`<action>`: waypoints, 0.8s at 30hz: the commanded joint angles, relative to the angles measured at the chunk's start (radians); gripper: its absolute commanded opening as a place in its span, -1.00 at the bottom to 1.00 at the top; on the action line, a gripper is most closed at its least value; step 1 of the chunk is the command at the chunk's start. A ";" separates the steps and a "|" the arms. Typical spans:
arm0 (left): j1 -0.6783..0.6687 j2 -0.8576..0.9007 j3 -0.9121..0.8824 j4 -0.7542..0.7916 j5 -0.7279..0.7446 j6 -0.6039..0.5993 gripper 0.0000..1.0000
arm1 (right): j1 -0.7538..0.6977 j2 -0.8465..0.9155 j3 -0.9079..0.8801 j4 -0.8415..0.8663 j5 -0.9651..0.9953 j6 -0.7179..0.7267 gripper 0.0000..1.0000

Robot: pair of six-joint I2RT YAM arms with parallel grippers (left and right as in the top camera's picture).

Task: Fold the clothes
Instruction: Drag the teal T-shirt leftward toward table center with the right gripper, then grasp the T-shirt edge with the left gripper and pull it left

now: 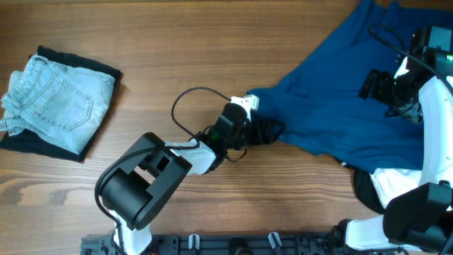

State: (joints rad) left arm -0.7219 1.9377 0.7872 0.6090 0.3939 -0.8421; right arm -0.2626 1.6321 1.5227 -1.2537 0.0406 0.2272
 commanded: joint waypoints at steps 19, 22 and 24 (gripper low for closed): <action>-0.144 0.048 0.027 -0.092 -0.412 -0.031 0.36 | 0.001 -0.016 0.007 -0.009 -0.016 0.008 0.99; -0.139 0.049 0.027 -0.050 -0.440 -0.031 0.28 | 0.002 -0.016 0.007 -0.012 -0.017 0.008 0.99; -0.131 0.049 0.027 -0.017 -0.440 -0.031 -0.16 | 0.002 -0.016 0.007 -0.013 -0.017 0.009 0.99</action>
State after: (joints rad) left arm -0.8665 1.9594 0.8127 0.5568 0.0078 -0.8730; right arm -0.2626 1.6321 1.5227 -1.2640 0.0406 0.2272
